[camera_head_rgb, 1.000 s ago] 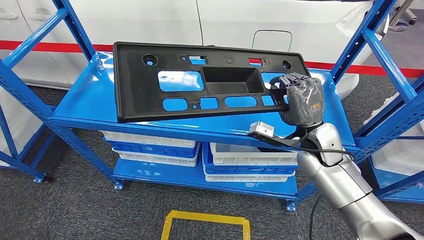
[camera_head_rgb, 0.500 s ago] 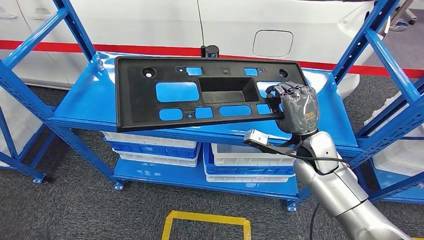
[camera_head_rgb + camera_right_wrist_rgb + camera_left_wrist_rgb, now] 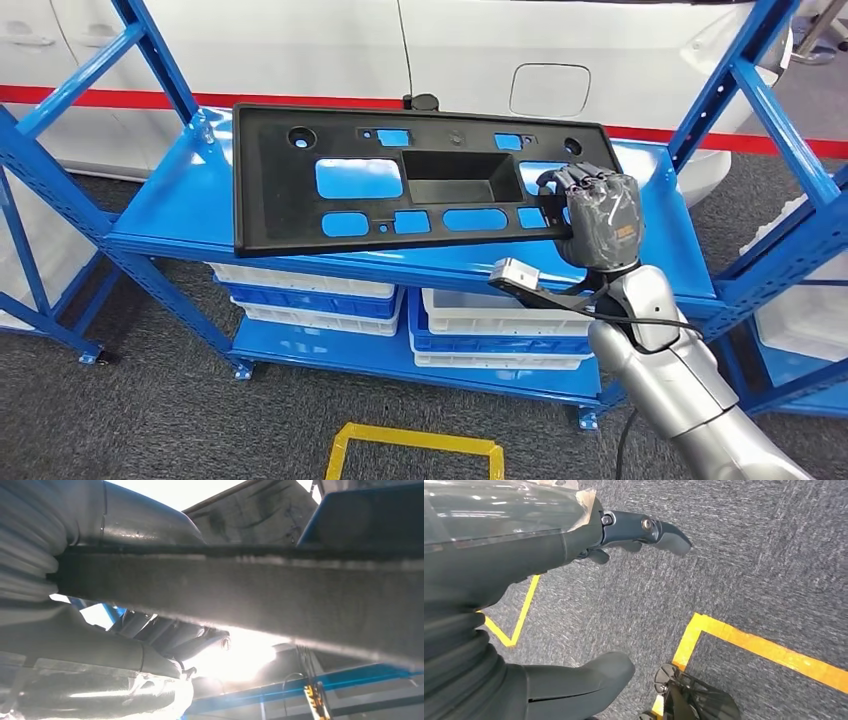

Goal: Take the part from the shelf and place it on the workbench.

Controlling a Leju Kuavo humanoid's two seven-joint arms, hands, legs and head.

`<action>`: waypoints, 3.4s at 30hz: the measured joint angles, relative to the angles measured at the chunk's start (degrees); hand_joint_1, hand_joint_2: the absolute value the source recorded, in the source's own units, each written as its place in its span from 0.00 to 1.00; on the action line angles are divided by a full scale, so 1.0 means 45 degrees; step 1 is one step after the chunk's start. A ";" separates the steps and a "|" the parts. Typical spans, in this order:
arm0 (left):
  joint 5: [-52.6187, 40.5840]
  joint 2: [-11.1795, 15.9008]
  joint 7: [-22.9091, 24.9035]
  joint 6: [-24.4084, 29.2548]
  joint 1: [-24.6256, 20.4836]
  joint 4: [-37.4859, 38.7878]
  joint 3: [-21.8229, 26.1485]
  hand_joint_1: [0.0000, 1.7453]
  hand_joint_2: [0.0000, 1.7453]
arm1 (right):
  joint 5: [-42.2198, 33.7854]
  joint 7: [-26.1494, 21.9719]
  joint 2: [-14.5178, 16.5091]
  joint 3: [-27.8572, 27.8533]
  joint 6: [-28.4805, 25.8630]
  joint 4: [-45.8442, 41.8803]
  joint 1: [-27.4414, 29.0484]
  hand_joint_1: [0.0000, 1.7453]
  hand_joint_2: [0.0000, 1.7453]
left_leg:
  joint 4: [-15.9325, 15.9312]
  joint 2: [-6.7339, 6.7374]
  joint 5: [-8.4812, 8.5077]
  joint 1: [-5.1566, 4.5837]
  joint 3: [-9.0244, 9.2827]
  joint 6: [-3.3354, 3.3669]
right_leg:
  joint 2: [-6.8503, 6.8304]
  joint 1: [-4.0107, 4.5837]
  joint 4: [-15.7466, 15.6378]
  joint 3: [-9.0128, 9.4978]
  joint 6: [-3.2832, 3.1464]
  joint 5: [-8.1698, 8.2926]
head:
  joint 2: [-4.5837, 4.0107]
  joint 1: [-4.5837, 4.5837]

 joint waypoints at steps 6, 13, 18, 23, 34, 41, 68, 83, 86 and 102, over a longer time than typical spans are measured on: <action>0.0056 0.0005 -0.0058 0.0024 0.0012 -0.0003 0.0108 0.00 1.00 | 0.0033 -0.0045 0.0075 -0.0079 0.0028 0.0000 -0.0006 1.00 1.00 | 0.3302 0.0090 -0.2307 0.0192 -0.1268 -0.0438 | -0.0065 -0.0064 -0.0026 -0.0429 -0.0548 0.0334 | 0.0000 -0.0268; 0.0086 0.0013 -0.0189 0.0024 -0.0014 -0.0052 0.0143 0.00 1.00 | -0.0101 -0.0113 -0.0051 -0.0241 0.0028 -0.0074 0.0083 1.00 1.00 | -0.0023 0.0117 -0.1087 0.0147 0.1200 -0.0239 | -0.0090 0.0009 -0.0007 -0.0793 -0.0232 0.0793 | 0.0001 -0.0320; 0.0101 -0.0002 -0.0214 0.0022 -0.0025 -0.0072 0.0188 0.00 1.00 | -0.0134 -0.0131 -0.0221 -0.0347 0.0028 -0.0153 0.0168 1.00 1.00 | -0.0305 0.0193 -0.0525 0.0137 0.0839 0.0195 | -0.0094 0.0085 0.0545 -0.1214 -0.0033 0.0421 | 0.0000 -0.0238; 0.0122 -0.0011 -0.0211 -0.0028 -0.0006 -0.0080 0.0228 0.00 1.00 | -0.0158 -0.0137 -0.0395 -0.0378 0.0028 -0.0180 0.0373 1.00 1.00 | -0.0298 0.0213 0.0120 0.0098 0.0023 0.0308 | -0.0088 0.0074 0.3746 -0.1883 -0.0034 -0.1256 | 0.0000 -0.0023; 0.0232 -0.0064 -0.0130 -0.0148 0.0040 -0.0085 0.0271 0.00 1.00 | 0.0550 0.0132 -0.0149 -0.0374 0.0198 -0.0534 0.0594 1.00 1.00 | 0.0921 0.0138 -0.0489 0.0139 -0.1077 -0.0394 | -0.0116 0.0017 -0.0367 0.0615 -0.0602 -0.0321 | 0.0000 -0.0086; 0.0232 -0.0063 -0.0055 -0.0278 0.0024 -0.0090 0.0271 0.00 1.00 | 0.1559 0.0515 0.0404 -0.0381 0.0316 -0.0727 0.1039 1.00 1.00 | 0.2088 0.0140 -0.0978 0.0247 -0.0145 -0.0538 | -0.0115 0.0050 -0.0124 -0.0544 -0.0500 0.0469 | 0.0001 -0.0286; 0.0344 -0.0108 -0.0107 -0.0510 0.0033 -0.0139 0.0306 0.00 1.00 | 0.3495 0.0946 0.1642 -0.1315 0.1247 -0.1919 0.2328 1.00 1.00 | 0.3629 0.0168 -0.1713 0.0261 -0.1939 -0.0611 | -0.0177 0.0041 -0.0193 0.0195 -0.0673 -0.0056 | 0.0000 -0.0251; 0.0378 -0.0092 -0.0282 -0.0468 0.0020 -0.0173 0.0319 0.00 1.00 | 0.3566 0.0731 0.1195 -0.2248 0.1428 -0.2535 0.3048 1.00 1.00 | -0.0273 0.0296 0.0212 0.0179 -0.0095 0.0324 | -0.0116 0.0087 0.3376 -0.1826 -0.0185 -0.1454 | 0.0000 -0.0023; 0.0378 -0.0097 -0.0289 -0.0469 0.0020 -0.0173 0.0319 0.00 1.00 | 0.3519 0.0710 0.1191 -0.2377 0.1381 -0.2531 0.3061 1.00 1.00 | -0.0253 0.0319 0.0695 0.0176 -0.0727 0.0249 | -0.0116 0.0071 0.3476 -0.1080 0.0204 -0.0988 | 0.0000 0.0031; 0.0265 -0.0084 -0.0361 0.0075 0.0070 -0.0177 0.0315 0.00 1.00 | 0.3839 0.0629 0.1684 -0.2751 0.1317 -0.2611 0.2952 1.00 1.00 | 0.2637 0.0197 -0.0564 0.0337 -0.1464 -0.0585 | -0.0156 0.0059 -0.0318 0.0834 -0.0639 -0.0474 | 0.0000 -0.0274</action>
